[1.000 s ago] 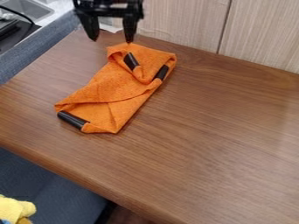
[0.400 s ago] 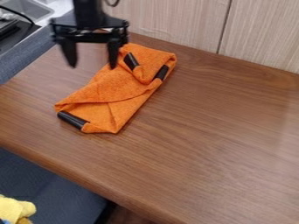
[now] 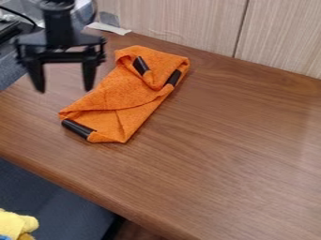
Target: Fold the cloth from bottom to top
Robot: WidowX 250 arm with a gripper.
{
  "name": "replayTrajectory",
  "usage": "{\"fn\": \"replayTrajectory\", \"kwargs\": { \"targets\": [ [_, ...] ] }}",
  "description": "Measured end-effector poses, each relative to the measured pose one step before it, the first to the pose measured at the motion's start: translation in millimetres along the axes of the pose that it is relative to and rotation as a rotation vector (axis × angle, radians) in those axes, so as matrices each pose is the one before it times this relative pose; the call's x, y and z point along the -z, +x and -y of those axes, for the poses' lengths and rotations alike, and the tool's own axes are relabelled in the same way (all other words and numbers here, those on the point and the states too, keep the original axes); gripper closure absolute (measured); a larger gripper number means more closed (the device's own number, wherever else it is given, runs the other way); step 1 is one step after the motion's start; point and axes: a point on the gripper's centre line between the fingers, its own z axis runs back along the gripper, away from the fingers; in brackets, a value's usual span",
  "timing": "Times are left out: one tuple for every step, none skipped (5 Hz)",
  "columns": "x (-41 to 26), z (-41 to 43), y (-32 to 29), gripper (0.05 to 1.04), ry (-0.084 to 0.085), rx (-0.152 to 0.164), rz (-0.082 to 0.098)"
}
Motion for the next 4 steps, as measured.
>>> {"fn": "replayTrajectory", "kwargs": {
  "targets": [
    [13.62,-7.67,-2.93,0.085,-0.0028,-0.1234,0.0044],
    [26.77,1.54,-2.77,0.085,-0.0494,-0.0633,-0.0411],
    [15.28,0.76,-0.53,0.085,-0.0021,-0.0410,0.0026],
    [11.75,2.18,-4.57,0.085,-0.0223,-0.0114,0.0019]
  ]
}}
